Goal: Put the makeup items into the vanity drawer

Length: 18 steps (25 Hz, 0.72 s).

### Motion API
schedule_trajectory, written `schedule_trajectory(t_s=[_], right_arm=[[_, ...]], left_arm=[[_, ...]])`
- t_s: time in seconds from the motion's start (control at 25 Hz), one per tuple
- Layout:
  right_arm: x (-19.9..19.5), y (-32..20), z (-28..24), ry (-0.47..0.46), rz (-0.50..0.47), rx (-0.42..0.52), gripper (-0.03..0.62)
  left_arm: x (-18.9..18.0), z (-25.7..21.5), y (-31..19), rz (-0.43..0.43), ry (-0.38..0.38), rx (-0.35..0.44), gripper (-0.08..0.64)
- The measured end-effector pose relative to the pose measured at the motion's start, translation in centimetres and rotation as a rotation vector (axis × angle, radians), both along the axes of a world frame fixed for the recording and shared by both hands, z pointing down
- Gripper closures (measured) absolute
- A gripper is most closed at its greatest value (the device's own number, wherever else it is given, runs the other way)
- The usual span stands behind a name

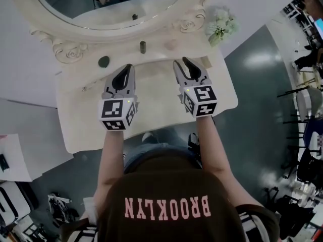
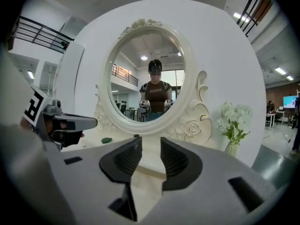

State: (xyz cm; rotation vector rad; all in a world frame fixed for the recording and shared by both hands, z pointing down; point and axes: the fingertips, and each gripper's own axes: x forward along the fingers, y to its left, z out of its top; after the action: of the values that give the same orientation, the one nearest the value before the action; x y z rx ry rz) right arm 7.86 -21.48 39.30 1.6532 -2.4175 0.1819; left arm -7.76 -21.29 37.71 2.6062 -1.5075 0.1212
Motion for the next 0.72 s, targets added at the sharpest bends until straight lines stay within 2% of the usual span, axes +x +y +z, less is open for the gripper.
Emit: schedule_trajectory(t_s=[0.24,0.72], right_arm=[[1.6,-6.0,3.4,0.028,-0.029,-0.074,0.483],[1.2,-11.6,9.4,0.121,-0.075,-0.251,0.478]], left_arm=[[1.1,1.7,-3.9,-0.058,-0.011,-0.026,0.552],[-0.3,3.4,-8.1,-0.161,-0.019,-0.081,0.552]])
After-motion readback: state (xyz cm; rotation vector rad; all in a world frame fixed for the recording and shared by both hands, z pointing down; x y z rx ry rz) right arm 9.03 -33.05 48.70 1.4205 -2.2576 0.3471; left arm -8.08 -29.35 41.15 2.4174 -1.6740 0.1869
